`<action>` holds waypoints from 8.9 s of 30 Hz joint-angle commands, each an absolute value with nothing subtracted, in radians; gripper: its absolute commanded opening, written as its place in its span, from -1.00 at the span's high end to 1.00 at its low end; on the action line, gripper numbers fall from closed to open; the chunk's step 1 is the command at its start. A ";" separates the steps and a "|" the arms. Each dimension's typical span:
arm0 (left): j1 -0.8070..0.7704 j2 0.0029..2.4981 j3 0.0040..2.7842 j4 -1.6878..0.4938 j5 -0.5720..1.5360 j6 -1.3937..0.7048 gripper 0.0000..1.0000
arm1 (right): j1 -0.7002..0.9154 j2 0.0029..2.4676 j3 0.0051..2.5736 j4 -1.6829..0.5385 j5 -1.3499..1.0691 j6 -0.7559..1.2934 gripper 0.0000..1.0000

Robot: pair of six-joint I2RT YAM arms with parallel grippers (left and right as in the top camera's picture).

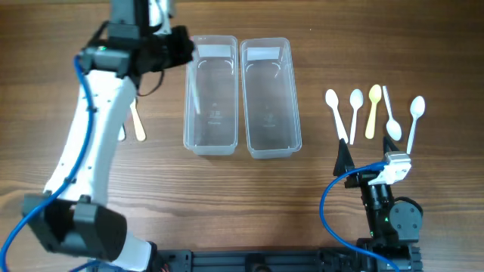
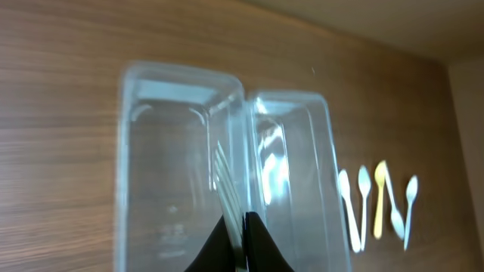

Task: Pack container
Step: 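Carry the white fork into the left container and release, then lower left gripper onto the yellow fork and grasp it, then carry the yellow fork into the left container and release, then grasp the blue fork with the left gripper and lift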

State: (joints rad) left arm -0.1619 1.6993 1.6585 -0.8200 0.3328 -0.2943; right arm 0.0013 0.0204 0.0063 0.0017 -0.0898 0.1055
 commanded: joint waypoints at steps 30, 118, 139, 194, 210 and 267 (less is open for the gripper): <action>-0.008 1.688 1.651 -1.113 -0.199 -0.205 -0.25 | 0.002 0.012 0.005 0.007 -0.102 0.119 -1.00; 0.190 2.019 1.595 -0.900 0.089 -0.143 0.92 | 0.002 0.012 0.005 0.007 -0.102 0.119 -0.99; 0.136 2.112 1.616 -0.938 0.039 -0.138 0.01 | 0.002 0.012 0.005 0.007 -0.102 0.119 -1.00; 0.123 1.949 1.484 -0.892 -0.035 -0.139 0.92 | 0.002 0.012 0.005 0.007 -0.102 0.119 -1.00; -0.200 1.750 1.587 -0.884 0.112 -0.278 0.92 | 0.002 0.012 0.005 0.007 -0.102 0.119 -0.99; 0.244 2.201 1.509 -0.820 -0.007 -0.082 0.78 | 0.002 0.012 0.005 0.007 -0.102 0.119 -0.99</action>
